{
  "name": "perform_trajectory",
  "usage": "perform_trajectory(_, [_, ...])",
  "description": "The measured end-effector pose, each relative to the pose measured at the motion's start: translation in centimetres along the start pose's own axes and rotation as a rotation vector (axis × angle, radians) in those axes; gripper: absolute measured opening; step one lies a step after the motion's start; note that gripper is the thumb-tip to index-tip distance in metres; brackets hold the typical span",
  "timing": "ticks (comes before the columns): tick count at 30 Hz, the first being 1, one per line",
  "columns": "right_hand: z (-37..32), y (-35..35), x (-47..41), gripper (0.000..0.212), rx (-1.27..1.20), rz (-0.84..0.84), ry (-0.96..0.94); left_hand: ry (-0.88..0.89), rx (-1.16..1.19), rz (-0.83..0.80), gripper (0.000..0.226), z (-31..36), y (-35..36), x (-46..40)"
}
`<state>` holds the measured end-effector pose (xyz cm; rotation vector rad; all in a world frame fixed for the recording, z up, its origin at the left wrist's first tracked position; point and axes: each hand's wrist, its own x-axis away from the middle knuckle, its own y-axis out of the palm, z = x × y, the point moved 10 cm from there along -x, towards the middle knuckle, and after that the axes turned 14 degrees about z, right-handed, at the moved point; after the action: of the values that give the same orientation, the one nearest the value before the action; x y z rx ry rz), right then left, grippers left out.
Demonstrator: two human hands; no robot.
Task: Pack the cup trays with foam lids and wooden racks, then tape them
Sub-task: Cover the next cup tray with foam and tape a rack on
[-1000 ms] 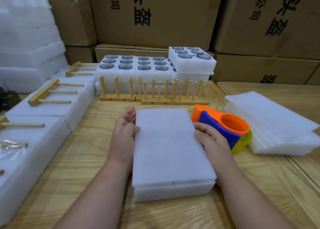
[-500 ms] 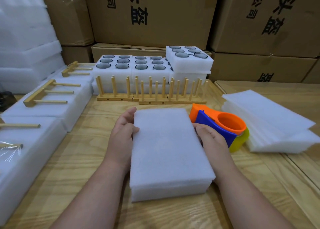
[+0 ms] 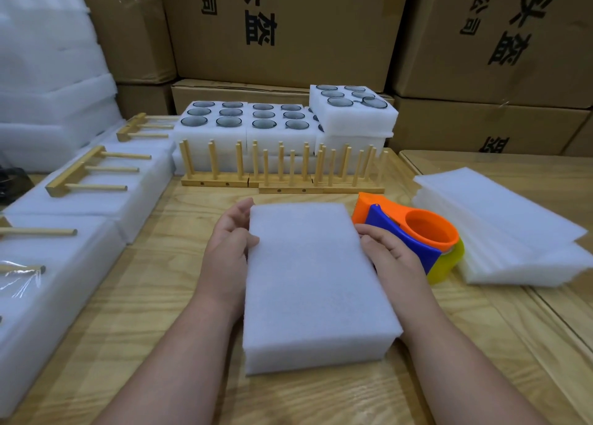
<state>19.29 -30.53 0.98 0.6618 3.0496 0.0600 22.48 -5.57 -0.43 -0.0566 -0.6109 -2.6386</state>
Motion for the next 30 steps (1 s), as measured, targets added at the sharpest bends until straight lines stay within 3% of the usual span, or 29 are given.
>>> perform_trajectory(4, [0.8,-1.0,-0.2,0.024,-0.049,0.068,0.042,-0.042,0.092,0.058,0.056,0.1,-0.5,-0.3])
perform_trajectory(8, [0.6,-2.6,-0.2,0.021,-0.088,0.096,0.048,-0.122,0.263,0.148,0.04,-0.2,-1.4,-1.0])
perform_trajectory(14, [-4.4,-5.7,-0.4,0.032,0.032,0.238,-0.228,-0.173,0.401,0.211,0.033,-0.6,-2.2,-1.8])
perform_trajectory(18, [-9.7,-2.6,-0.5,0.028,0.176,0.115,-0.44,-0.179,0.452,0.259,0.03,-0.7,-2.7,-2.0])
perform_trajectory(25, [-12.6,6.9,-4.9,0.022,0.581,-0.155,-0.571,-0.162,0.456,0.276,0.022,-0.7,-2.7,-1.8])
perform_trajectory(30, [-12.1,11.6,-8.9,0.016,0.823,-0.228,-0.659,0.005,0.311,0.268,0.021,0.4,-3.1,-1.6])
